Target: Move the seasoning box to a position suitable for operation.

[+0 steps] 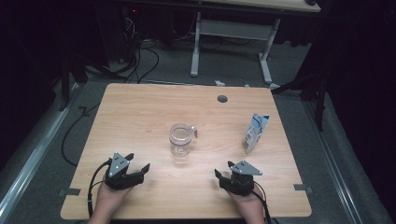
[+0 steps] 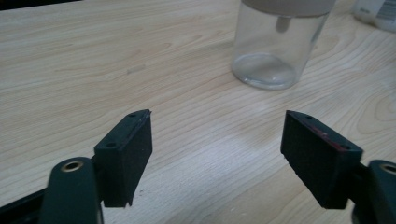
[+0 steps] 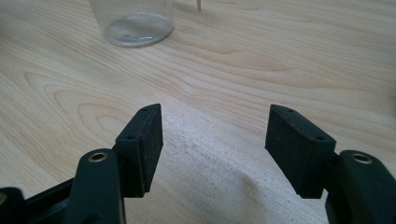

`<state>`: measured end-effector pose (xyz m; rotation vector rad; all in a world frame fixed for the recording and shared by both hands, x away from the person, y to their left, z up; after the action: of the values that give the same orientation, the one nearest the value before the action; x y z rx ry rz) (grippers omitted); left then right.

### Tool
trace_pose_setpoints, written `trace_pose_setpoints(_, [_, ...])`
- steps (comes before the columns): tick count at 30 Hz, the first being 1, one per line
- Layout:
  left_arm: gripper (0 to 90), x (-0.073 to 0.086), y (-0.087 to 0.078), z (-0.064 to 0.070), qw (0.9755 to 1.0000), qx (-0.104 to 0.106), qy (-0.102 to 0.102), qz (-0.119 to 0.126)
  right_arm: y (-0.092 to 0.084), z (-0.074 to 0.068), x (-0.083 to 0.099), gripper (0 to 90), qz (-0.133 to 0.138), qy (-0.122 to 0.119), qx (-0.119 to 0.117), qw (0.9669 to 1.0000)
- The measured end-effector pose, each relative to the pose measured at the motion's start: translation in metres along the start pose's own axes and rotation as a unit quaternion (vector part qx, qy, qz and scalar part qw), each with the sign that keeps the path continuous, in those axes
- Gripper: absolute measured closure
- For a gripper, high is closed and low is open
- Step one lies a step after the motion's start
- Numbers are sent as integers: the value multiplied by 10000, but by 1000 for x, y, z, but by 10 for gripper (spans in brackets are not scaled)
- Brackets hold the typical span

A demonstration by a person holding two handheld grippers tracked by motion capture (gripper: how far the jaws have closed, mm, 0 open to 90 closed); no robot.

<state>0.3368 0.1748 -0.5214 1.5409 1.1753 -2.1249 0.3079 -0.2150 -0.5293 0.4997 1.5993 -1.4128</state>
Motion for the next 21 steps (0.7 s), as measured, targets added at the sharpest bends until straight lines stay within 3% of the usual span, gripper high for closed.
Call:
trace_pose_setpoints(5, [288, 0, 4, 0, 9996, 115, -102, -223, -1, 2, 1, 364, -10, 33, 20, 10000])
trace_pose_setpoints(7, [293, 1, 5, -1, 9989, 302, -243, -250, -3, 3, 1, 372, 42, -35, 64, 10000])
trace_pose_setpoints(13, [282, 2, 5, -3, 9987, 287, -329, -263, -2, 2, 1, 394, 104, -42, 87, 9999])
trace_pose_setpoints(17, [211, 0, 7, 0, 9987, 278, -227, -357, 0, 0, 2, 413, 61, -118, 90, 9999])
trace_pose_setpoints(21, [218, 1, 10, 0, 9986, 293, -183, -388, 3, -1, 2, 430, 47, -46, 116, 9999])
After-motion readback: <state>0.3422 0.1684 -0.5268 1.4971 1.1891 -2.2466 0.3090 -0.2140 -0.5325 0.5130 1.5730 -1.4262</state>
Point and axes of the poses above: each handheld gripper's, and its own axes: y roughly forward along the jaws, x roughly out of its underside, z roughly to its right, the point moved 1 cm from there along y, roughly forward along the jaws, and after that the axes turned 8 degrees about x, right-handed, at the moved point
